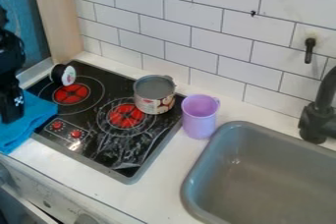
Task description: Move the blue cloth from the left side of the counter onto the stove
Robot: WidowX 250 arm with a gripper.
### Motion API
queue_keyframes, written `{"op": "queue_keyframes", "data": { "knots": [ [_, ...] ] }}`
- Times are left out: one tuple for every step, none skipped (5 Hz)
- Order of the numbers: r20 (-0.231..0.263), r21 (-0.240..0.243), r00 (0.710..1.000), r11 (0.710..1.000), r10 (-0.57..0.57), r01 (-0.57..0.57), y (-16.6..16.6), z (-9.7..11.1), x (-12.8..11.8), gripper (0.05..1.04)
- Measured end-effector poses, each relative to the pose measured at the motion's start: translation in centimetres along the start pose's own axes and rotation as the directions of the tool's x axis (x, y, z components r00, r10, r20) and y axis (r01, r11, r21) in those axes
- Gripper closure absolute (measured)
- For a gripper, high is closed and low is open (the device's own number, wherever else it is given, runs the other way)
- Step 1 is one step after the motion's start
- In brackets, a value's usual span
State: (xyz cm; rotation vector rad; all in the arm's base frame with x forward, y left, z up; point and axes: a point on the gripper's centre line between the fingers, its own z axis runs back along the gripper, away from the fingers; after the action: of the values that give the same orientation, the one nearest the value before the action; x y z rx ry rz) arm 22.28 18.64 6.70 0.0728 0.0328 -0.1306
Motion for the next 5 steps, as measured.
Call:
{"op": "queue_keyframes", "data": {
  "knots": [
    [-0.031, 0.050, 1.000, 0.999, 0.003, -0.002, 1.0, -1.1, -0.1, 0.083],
    [-0.091, 0.052, 0.996, 0.999, 0.015, -0.010, 1.5, -2.3, -0.6, 0.083],
    [-0.124, 0.048, 0.992, 0.999, 0.029, -0.023, 1.5, -3.6, -0.8, 0.083],
    [-0.124, 0.033, 0.992, 0.999, 0.020, -0.016, 1.7, -4.0, -0.3, 0.083],
    [-0.111, -0.013, 0.994, 1.000, -0.011, 0.010, 0.9, -4.1, -0.1, 0.083]
  ]
}}
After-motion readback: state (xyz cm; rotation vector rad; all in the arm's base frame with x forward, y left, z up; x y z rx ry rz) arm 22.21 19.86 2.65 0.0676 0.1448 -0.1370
